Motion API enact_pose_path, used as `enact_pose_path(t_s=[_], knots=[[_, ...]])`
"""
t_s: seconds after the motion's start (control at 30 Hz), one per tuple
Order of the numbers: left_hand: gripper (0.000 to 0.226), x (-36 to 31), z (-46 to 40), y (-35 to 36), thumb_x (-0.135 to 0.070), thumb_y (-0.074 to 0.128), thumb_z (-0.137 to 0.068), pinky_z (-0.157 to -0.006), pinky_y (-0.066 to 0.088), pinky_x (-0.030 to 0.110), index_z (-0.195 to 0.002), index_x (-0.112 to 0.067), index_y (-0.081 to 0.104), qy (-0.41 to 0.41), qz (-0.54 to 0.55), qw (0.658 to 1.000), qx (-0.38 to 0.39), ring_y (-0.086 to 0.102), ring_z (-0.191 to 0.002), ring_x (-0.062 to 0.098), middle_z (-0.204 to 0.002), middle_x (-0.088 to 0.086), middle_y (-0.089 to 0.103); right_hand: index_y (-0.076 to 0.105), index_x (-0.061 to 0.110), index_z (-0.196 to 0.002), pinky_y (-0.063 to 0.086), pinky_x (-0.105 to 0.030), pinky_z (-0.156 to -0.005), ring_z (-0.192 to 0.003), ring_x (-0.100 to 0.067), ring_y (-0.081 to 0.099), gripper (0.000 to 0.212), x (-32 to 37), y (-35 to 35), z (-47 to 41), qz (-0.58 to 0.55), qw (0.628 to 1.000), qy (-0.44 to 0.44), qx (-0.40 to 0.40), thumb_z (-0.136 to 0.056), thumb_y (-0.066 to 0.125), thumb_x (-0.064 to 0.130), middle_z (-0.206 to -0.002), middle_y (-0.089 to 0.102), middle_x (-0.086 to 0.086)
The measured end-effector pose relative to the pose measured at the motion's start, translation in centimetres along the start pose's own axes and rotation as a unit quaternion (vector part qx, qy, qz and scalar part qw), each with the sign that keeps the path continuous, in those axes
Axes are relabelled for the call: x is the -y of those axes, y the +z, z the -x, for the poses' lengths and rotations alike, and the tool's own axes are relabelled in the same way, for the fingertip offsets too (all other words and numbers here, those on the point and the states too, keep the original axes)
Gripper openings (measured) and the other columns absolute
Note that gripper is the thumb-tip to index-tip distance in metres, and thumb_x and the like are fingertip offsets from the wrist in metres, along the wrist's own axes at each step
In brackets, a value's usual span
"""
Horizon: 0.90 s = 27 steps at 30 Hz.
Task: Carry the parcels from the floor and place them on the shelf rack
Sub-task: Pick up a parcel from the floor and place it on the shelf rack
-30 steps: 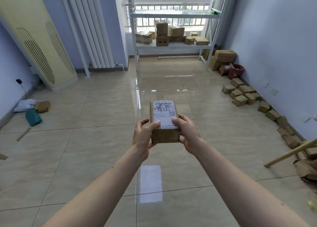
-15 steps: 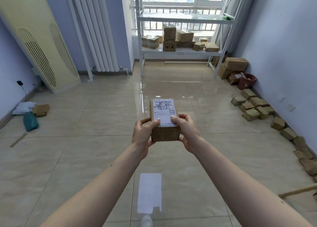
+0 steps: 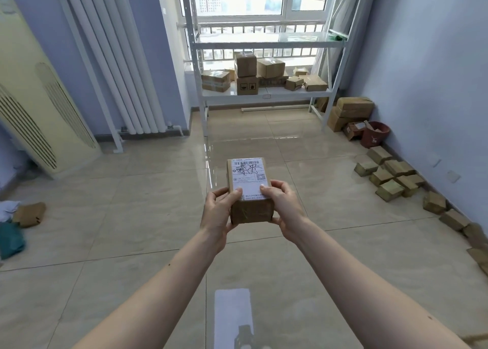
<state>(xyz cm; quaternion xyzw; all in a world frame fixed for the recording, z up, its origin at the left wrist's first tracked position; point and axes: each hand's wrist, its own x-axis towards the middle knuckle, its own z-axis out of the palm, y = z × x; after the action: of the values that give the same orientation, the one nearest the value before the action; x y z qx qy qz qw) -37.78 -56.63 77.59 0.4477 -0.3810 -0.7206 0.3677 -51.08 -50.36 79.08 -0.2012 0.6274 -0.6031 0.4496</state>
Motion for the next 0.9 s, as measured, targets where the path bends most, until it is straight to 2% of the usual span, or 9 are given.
enact_pose_path(t_s=[0.1, 0.23, 0.43, 0.63, 0.73, 0.9], knots=[[0.050, -1.2, -5.2, 1.2, -0.024, 0.074, -0.086, -0.079, 0.057, 0.041, -0.127, -0.016, 0.047, 0.000, -0.004, 1.000, -0.002, 0.066, -0.117, 0.028, -0.125, 0.007, 0.067, 0.056, 0.019, -0.123, 0.057, -0.051, -0.089, -0.094, -0.020, 0.068, 0.035, 1.3, 0.5, -5.4, 0.003, 1.000, 0.004, -0.001, -0.090, 0.068, 0.023, -0.112, 0.072, -0.007], [0.056, -3.5, -12.3, 3.0, -0.025, 0.075, -0.085, -0.087, 0.057, 0.048, -0.130, -0.014, 0.045, 0.003, -0.003, 1.000, -0.010, 0.065, -0.118, 0.028, -0.126, 0.009, 0.067, 0.055, 0.017, -0.126, 0.058, -0.054, -0.090, -0.091, -0.019, 0.069, 0.038, 3.9, 1.4, -12.4, 0.001, 1.000, -0.003, 0.010, -0.091, 0.068, 0.022, -0.108, 0.071, -0.005], [0.053, -6.9, -21.8, 5.1, -0.025, 0.075, -0.084, -0.081, 0.058, 0.044, -0.128, -0.012, 0.048, -0.004, 0.011, 1.000, -0.024, 0.066, -0.116, 0.029, -0.123, 0.010, 0.068, 0.054, 0.018, -0.126, 0.057, -0.057, -0.093, -0.092, -0.020, 0.070, 0.039, 7.6, 3.3, -22.4, 0.020, 0.999, 0.004, 0.031, -0.091, 0.069, 0.021, -0.111, 0.072, -0.006], [0.053, -10.6, -31.6, 5.2, -0.027, 0.075, -0.085, -0.074, 0.057, 0.039, -0.128, -0.013, 0.049, -0.001, 0.009, 0.999, -0.035, 0.066, -0.117, 0.028, -0.125, 0.009, 0.068, 0.054, 0.017, -0.126, 0.059, -0.052, -0.086, -0.092, -0.021, 0.070, 0.039, 10.0, 6.9, -32.7, 0.027, 0.999, 0.013, 0.043, -0.090, 0.069, 0.021, -0.110, 0.072, -0.006], [0.051, -13.1, -37.3, 4.8, -0.028, 0.075, -0.085, -0.073, 0.057, 0.038, -0.127, -0.013, 0.050, 0.005, 0.008, 0.999, -0.033, 0.066, -0.117, 0.029, -0.125, 0.011, 0.067, 0.055, 0.017, -0.125, 0.059, -0.054, -0.089, -0.093, -0.021, 0.070, 0.039, 11.4, 9.5, -38.1, 0.024, 0.999, 0.004, 0.044, -0.089, 0.070, 0.021, -0.108, 0.072, -0.005], [0.050, -18.0, -46.4, 4.3, -0.030, 0.075, -0.085, -0.078, 0.059, 0.041, -0.125, -0.014, 0.051, 0.007, -0.008, 1.000, -0.018, 0.065, -0.118, 0.030, -0.124, 0.013, 0.067, 0.054, 0.017, -0.126, 0.058, -0.051, -0.085, -0.089, -0.020, 0.070, 0.039, 14.3, 13.9, -46.2, 0.012, 0.999, -0.002, 0.035, -0.090, 0.069, 0.022, -0.103, 0.073, -0.002]])
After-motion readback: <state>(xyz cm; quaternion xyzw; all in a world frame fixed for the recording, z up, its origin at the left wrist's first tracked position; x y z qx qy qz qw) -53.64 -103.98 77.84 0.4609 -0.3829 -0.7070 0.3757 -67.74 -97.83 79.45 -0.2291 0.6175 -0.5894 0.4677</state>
